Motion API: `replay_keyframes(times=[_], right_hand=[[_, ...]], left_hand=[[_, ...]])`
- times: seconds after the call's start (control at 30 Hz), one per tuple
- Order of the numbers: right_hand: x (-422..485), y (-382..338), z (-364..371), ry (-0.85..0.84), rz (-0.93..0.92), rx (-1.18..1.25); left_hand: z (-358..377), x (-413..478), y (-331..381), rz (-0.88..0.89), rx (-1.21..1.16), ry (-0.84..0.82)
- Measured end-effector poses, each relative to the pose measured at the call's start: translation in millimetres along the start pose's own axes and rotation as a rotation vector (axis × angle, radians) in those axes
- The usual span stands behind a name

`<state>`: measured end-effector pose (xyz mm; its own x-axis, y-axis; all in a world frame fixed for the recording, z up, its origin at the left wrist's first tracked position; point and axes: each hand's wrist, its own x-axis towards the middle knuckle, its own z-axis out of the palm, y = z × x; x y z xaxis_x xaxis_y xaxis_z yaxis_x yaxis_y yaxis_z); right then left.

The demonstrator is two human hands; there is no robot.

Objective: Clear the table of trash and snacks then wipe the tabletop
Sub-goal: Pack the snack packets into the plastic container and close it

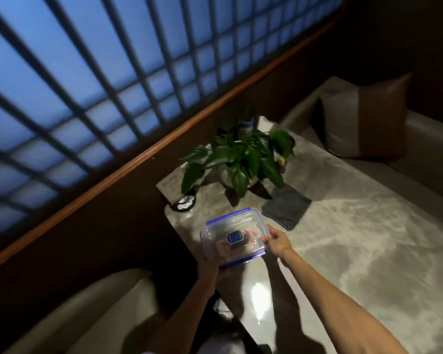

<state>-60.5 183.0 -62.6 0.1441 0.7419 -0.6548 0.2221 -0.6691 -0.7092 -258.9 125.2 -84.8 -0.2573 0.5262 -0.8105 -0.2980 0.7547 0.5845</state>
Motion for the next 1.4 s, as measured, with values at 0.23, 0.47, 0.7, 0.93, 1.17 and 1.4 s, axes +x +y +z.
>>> replay_keyframes(times=[0.23, 0.47, 0.7, 0.93, 1.17, 1.4], right_hand=[[71, -41, 46, 0.011, 0.029, -0.059], [94, -61, 73, 0.092, 0.015, -0.093], [82, -69, 67, -0.008, -0.007, -0.105], [67, -61, 63, 0.023, 0.033, 0.074], [56, -52, 67, -0.015, 0.053, 0.16], [22, -39, 13, 0.033, -0.025, 0.179]], left_hand=[[-19, 46, 31, -0.092, 0.013, -0.015], [-14, 63, 31, -0.092, -0.095, -0.072], [-20, 54, 27, -0.055, -0.061, -0.122], [-28, 58, 44, -0.151, 0.004, -0.07], [-23, 50, 58, -0.103, 0.179, 0.02], [-9, 15, 69, 0.082, 0.315, 0.223]])
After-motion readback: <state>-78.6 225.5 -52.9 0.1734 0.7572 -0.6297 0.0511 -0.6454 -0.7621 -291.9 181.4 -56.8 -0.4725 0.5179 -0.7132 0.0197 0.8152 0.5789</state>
